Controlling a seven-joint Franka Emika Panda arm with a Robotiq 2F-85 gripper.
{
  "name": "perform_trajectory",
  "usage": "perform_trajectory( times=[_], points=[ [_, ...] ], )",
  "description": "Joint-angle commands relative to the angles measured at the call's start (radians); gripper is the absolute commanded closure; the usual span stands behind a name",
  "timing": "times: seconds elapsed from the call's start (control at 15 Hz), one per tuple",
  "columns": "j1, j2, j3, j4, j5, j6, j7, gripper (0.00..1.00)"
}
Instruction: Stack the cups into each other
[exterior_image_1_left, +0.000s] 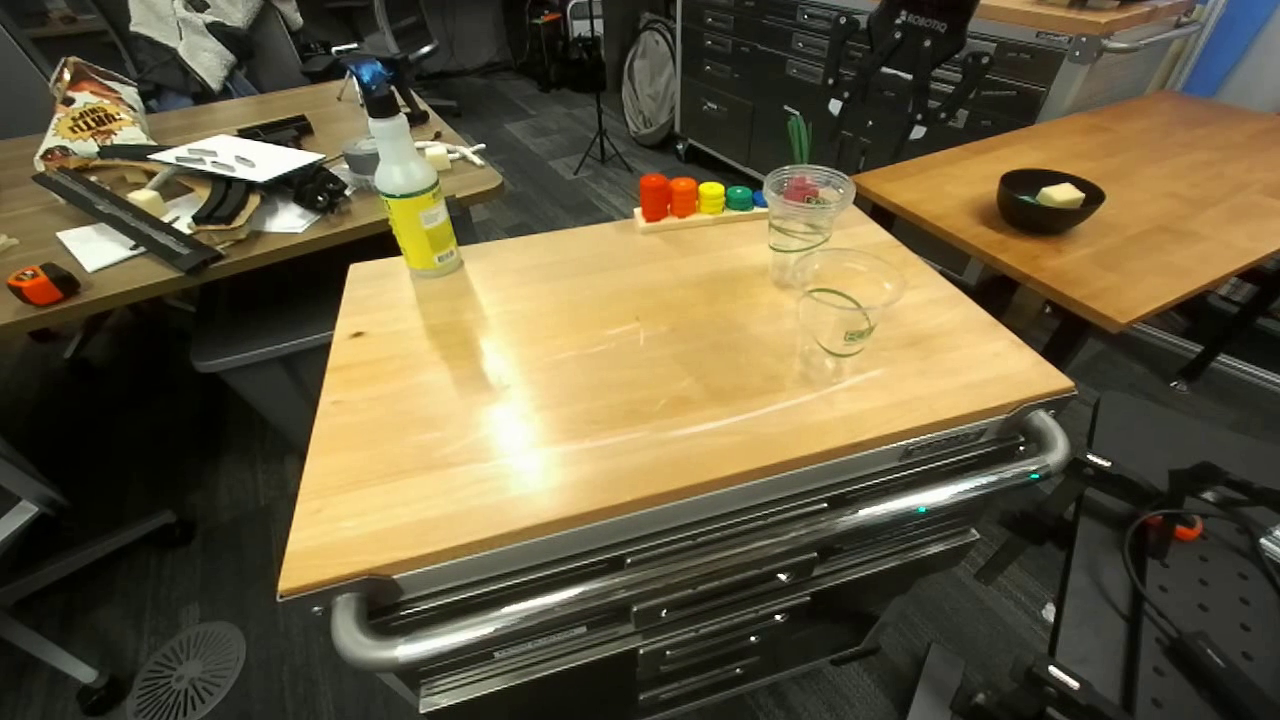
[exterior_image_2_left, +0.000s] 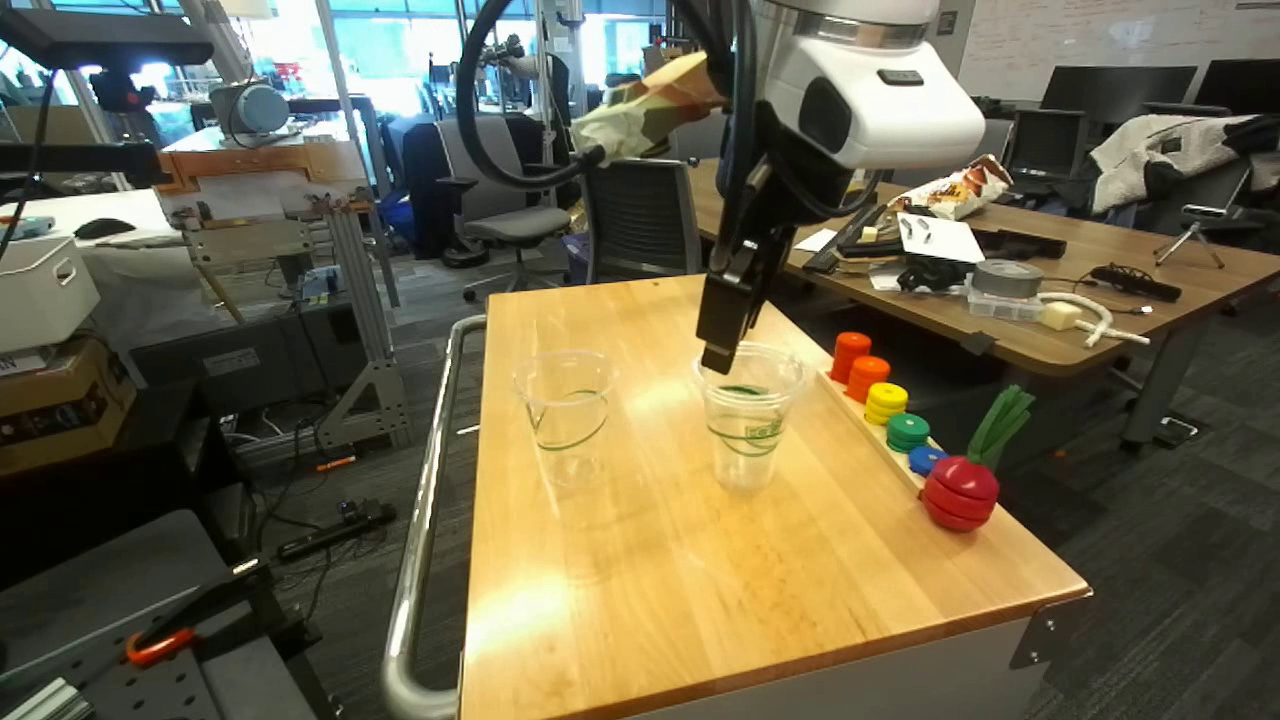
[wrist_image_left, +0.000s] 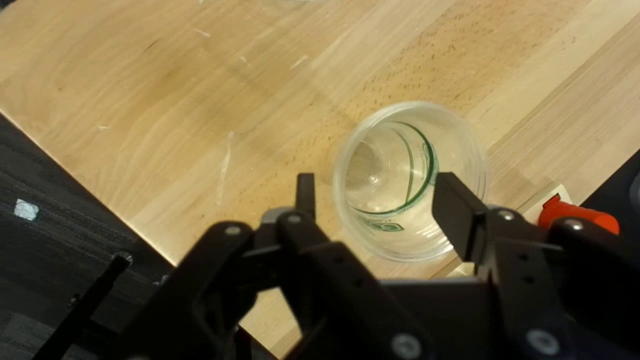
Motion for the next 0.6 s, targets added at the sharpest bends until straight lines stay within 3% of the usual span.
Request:
perform_trajectory(
  times=[0.0, 0.07, 0.53],
  points=[
    [-0.005, -0.009, 0.002, 0.003, -0.059, 0.011, 0.017, 0.06],
    [-0.002, -0.003, 0.004, 0.007, -0.073, 0.011, 0.023, 0.00],
    [0.011, 0.078, 0.019, 0.059, -0.116, 0.009, 0.050, 0.00]
  ],
)
